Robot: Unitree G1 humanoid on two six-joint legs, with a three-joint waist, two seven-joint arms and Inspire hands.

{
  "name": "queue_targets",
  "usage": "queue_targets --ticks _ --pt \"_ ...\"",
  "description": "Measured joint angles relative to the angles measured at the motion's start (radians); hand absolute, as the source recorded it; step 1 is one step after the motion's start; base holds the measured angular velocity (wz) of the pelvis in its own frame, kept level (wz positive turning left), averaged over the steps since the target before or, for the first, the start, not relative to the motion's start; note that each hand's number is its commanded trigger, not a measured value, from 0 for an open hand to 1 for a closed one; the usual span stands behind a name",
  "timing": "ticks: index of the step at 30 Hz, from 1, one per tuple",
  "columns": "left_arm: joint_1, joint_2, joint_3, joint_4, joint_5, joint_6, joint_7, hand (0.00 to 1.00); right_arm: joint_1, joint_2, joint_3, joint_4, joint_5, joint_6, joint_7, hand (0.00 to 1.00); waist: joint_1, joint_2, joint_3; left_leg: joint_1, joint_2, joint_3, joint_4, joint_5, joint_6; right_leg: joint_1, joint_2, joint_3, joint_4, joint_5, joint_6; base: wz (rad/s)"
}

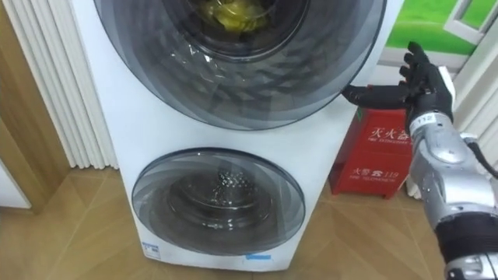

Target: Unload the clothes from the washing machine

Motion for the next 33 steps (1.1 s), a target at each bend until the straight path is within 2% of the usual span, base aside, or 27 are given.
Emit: queue_targets --ticks 3,4,8,15,19,20,21,22,23,24,25,26,27,28,29,30,31,32,33 --pt "0.000 0.000 -0.005 -0.006 0.000 0.000 0.000 0.00 0.000 -0.028 0.036 -0.039 -0.021 0.005 -0.008 0.00 -0.001 0.000 0.0000 -0.004 0.001 0.007 -0.001 0.000 0.000 -0.006 0.000 0.001 0.000 0.000 0.000 -0.09" --pt "0.000 0.001 -0.009 -0.006 0.000 0.000 0.000 0.00 0.000 -0.029 0.046 -0.070 -0.048 0.018 -0.016 0.00 -0.003 0.000 -0.0002 -0.004 0.001 0.008 -0.001 0.000 0.000 -0.008 0.001 0.001 -0.001 0.000 0.000 -0.10" --pt "-0.003 0.001 -0.009 -0.006 0.000 -0.001 0.001 0.00 0.000 -0.029 0.053 -0.134 -0.132 0.031 -0.018 0.00 -0.005 0.000 -0.0003 -0.006 0.002 0.006 -0.003 0.002 -0.002 -0.012 0.002 0.012 -0.001 0.000 0.000 -0.11" --pt "-0.015 0.001 -0.011 -0.006 -0.001 -0.001 0.018 0.00 0.029 -0.028 0.060 -0.306 -0.245 0.100 -0.027 0.00 -0.005 -0.001 -0.0010 0.000 0.004 0.006 -0.014 0.005 -0.008 -0.012 0.003 0.010 0.001 0.000 0.000 -0.10" --pt "-0.016 0.006 -0.011 -0.007 -0.001 -0.001 0.029 0.00 0.047 -0.028 0.063 -0.369 -0.277 0.111 -0.027 0.00 -0.003 0.000 -0.0027 0.014 0.014 0.004 -0.016 0.006 -0.009 -0.019 0.006 0.007 0.036 0.000 0.000 -0.12" --pt "-0.016 0.009 -0.013 -0.007 -0.001 -0.001 0.030 0.00 0.052 -0.026 0.064 -0.370 -0.279 0.111 -0.027 0.00 -0.002 0.002 -0.0042 0.027 0.019 -0.010 -0.019 0.008 -0.012 -0.029 0.007 -0.003 0.066 0.000 0.000 -0.27" --pt "-0.017 0.017 -0.026 -0.006 -0.001 -0.002 0.032 0.00 0.067 -0.023 0.065 -0.376 -0.283 0.111 -0.025 0.00 0.006 0.012 -0.0049 0.056 0.043 -0.105 -0.036 0.016 -0.021 -0.096 0.025 -0.016 0.174 -0.020 0.003 -0.52" --pt "-0.012 0.031 -0.010 -0.005 0.017 -0.006 0.037 0.00 0.082 -0.007 0.065 -0.413 -0.297 0.111 -0.024 0.00 0.005 0.015 -0.0121 0.057 0.071 -0.164 -0.039 0.016 -0.023 -0.159 0.069 0.039 0.093 -0.007 -0.039 -0.62" --pt "-0.011 0.035 0.011 -0.004 0.038 -0.005 0.040 0.00 0.083 0.004 0.065 -0.442 -0.306 0.111 -0.024 0.00 0.002 0.009 -0.0120 0.051 0.078 -0.164 -0.039 0.016 -0.028 -0.194 0.078 0.055 0.023 0.037 -0.061 -0.59" --pt "0.002 0.031 0.047 0.002 0.081 -0.005 0.046 0.00 0.082 0.012 0.067 -0.504 -0.309 0.111 -0.026 0.00 -0.002 0.002 -0.0123 0.056 0.078 -0.169 -0.038 -0.010 -0.070 -0.238 0.048 0.052 -0.059 0.195 -0.074 -0.28" --pt "0.001 0.022 0.048 0.019 0.106 -0.001 0.058 0.00 0.098 0.021 0.073 -0.534 -0.304 0.108 -0.043 0.00 -0.007 0.020 -0.0125 0.098 0.105 -0.158 -0.042 -0.047 -0.114 -0.233 0.042 0.027 0.008 0.222 -0.072 -0.07" --pt "0.001 0.024 0.045 0.016 0.105 0.001 0.062 0.00 0.106 0.030 0.077 -0.534 -0.303 0.109 -0.054 0.00 -0.011 0.014 -0.0098 0.112 0.118 -0.112 -0.047 -0.038 -0.135 -0.216 0.040 0.025 0.019 0.219 -0.074 0.46" --pt "0.000 0.028 0.021 0.007 0.103 -0.001 0.065 0.00 0.108 0.030 0.089 -0.532 -0.304 0.117 -0.061 0.00 -0.034 -0.002 -0.0062 0.101 0.155 -0.018 -0.064 -0.010 -0.163 -0.186 0.029 0.024 0.013 0.219 -0.073 0.71" --pt "-0.001 0.025 -0.010 -0.009 0.103 -0.002 0.067 0.00 0.108 0.011 0.091 -0.529 -0.305 0.136 -0.061 0.00 -0.035 -0.002 -0.0054 0.069 0.188 0.018 -0.064 0.022 -0.162 -0.174 0.032 0.018 0.013 0.207 -0.053 0.54" --pt "0.004 0.025 -0.020 -0.019 0.103 0.000 0.068 0.00 0.108 0.010 0.091 -0.528 -0.305 0.145 -0.059 0.00 -0.023 -0.003 -0.0073 0.070 0.187 0.014 -0.058 0.017 -0.159 -0.173 0.033 0.018 0.012 0.201 -0.048 0.20" --pt "0.006 0.025 -0.030 -0.022 0.104 0.019 0.068 0.00 0.108 0.013 0.090 -0.530 -0.305 0.146 -0.058 0.00 -0.028 -0.006 -0.0068 0.065 0.187 0.010 -0.062 0.014 -0.157 -0.177 0.033 0.017 0.012 0.188 -0.047 -0.03" --pt "0.003 0.024 -0.031 -0.022 0.105 0.042 0.067 0.00 0.107 0.014 0.087 -0.533 -0.303 0.146 -0.054 0.00 -0.025 -0.013 -0.0095 0.056 0.178 0.010 -0.062 0.013 -0.158 -0.191 0.026 0.018 0.017 0.173 -0.055 0.00" --pt "0.003 0.022 -0.031 -0.023 0.105 0.050 0.067 0.00 0.107 0.015 0.087 -0.539 -0.304 0.147 -0.050 0.00 -0.021 -0.015 -0.0083 0.054 0.173 0.011 -0.061 0.013 -0.158 -0.192 0.022 0.015 0.015 0.165 -0.067 0.00" --pt "0.008 0.018 -0.033 -0.033 0.105 0.068 0.064 0.00 0.107 0.030 0.089 -0.545 -0.310 0.156 -0.042 0.00 -0.019 -0.010 -0.0085 0.054 0.172 0.015 -0.061 0.014 -0.159 -0.191 0.020 0.012 0.017 0.157 -0.060 0.00"
